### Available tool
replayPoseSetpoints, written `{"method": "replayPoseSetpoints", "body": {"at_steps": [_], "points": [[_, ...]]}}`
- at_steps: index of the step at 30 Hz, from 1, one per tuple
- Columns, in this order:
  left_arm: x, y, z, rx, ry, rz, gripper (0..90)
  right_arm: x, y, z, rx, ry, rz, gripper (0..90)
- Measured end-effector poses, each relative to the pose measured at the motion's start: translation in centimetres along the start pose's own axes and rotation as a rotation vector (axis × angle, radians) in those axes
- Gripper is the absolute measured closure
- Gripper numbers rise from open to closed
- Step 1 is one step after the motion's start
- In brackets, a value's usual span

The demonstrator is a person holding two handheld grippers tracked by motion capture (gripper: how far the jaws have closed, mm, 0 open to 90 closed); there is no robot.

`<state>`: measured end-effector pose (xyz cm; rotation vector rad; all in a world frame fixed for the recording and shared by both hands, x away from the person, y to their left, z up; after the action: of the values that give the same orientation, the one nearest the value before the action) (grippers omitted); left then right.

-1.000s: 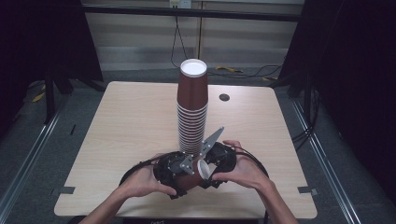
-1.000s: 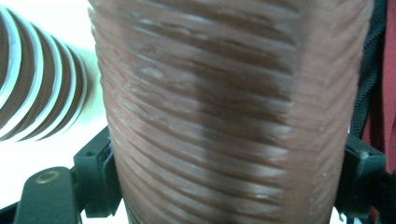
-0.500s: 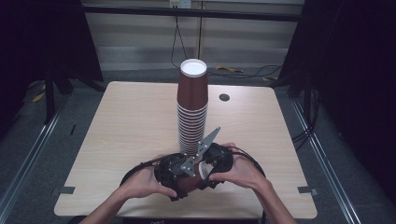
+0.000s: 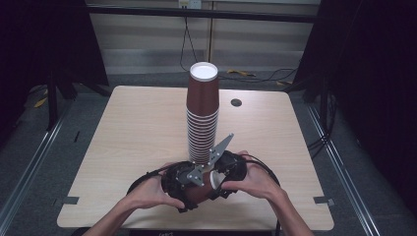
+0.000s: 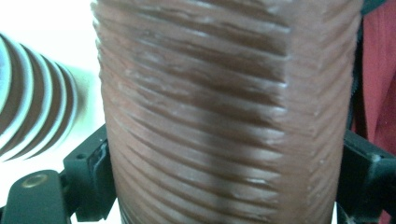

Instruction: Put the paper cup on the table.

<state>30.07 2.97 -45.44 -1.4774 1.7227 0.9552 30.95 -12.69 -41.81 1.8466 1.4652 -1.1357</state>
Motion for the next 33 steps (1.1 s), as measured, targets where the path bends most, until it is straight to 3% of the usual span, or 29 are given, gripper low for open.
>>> {"method": "replayPoseSetpoints", "body": {"at_steps": [6, 11, 16, 33], "points": [[-0.5, -0.3, 0.3, -0.015, 0.045, 0.029, 11.7, 0.0, 0.0, 0.0, 0.003, -0.004, 0.002, 23.8], [-0.9, -0.4, 0.5, -0.024, 0.086, 0.029, 11.8, -0.1, 0.0, 0.0, 0.005, 0.012, 0.006, 23.9], [-1.4, -0.5, 0.6, -0.001, 0.132, 0.019, 12.5, -0.2, 0.1, 0.0, 0.017, 0.009, 0.012, 24.0], [-2.4, -0.8, 0.8, 0.012, 0.274, 0.013, 13.8, -0.6, 0.4, 0.3, 0.016, 0.059, 0.005, 24.1]]}}
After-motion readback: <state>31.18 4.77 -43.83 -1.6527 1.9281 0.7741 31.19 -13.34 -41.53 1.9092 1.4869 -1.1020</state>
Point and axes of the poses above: each handheld gripper's, and its own axes: x roughly forward along the jaws, z roughly out of its underside, y roughly to its right, the point moved 2 cm from there along x, roughly forward along the jaws, and after that the axes turned 8 degrees about z, right-handed, at the moved point
